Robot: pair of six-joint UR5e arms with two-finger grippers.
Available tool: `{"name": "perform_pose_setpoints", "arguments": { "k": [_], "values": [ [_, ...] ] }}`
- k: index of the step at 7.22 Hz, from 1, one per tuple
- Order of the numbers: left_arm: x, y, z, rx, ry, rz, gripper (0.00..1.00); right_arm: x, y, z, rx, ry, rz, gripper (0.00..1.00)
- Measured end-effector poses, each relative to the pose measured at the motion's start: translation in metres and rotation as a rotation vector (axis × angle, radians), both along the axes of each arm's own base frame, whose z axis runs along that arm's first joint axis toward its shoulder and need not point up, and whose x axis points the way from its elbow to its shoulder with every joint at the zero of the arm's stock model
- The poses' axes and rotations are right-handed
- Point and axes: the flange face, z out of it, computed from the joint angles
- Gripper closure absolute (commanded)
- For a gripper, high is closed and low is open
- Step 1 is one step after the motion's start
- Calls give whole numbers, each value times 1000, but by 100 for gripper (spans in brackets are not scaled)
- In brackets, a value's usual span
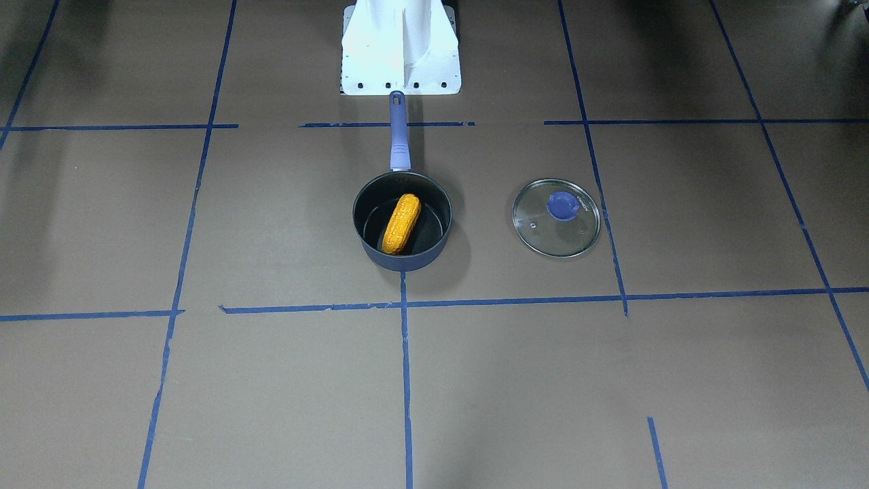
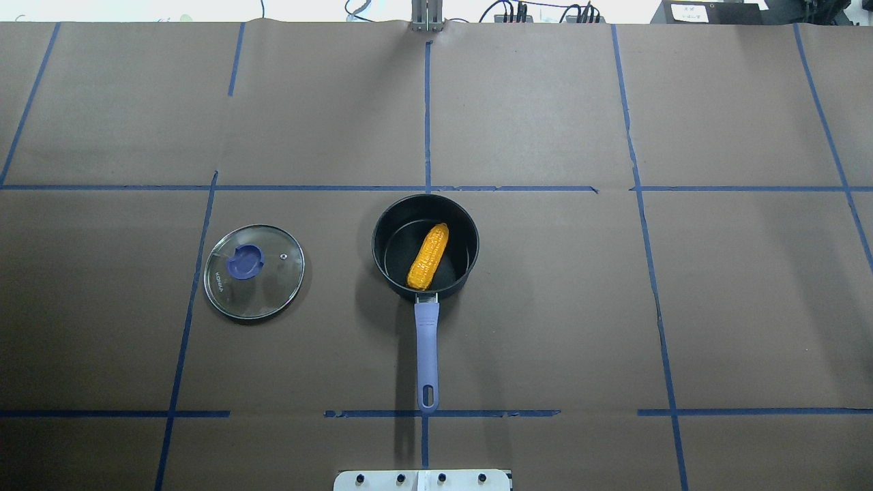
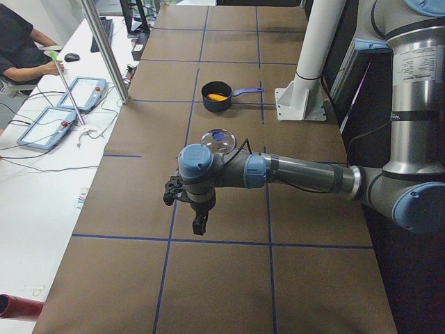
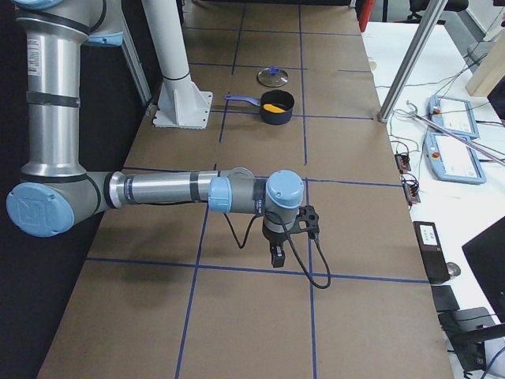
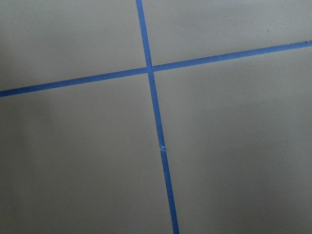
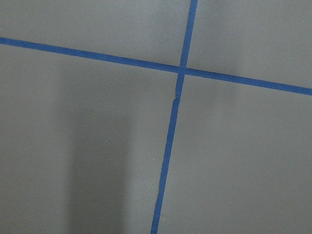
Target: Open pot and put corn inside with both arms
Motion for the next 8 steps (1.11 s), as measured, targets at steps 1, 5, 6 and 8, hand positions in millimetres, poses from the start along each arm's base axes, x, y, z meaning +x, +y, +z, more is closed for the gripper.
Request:
{"name": "perform_pose_setpoints", "arguments": {
  "k": [1, 5, 6, 8],
  "values": [
    [0, 5, 7, -27, -2, 1, 0, 0, 0, -1, 1, 0, 0, 0],
    [0, 17, 17, -107, 1, 3, 0, 0, -1, -3, 5, 0, 0, 0],
    [0, 20, 18, -111, 3, 3, 0, 0, -1, -3, 5, 0, 1, 0],
    [0, 24, 21, -113, 3, 4, 0, 0, -1, -3, 7, -2, 0, 0]
  ]
}}
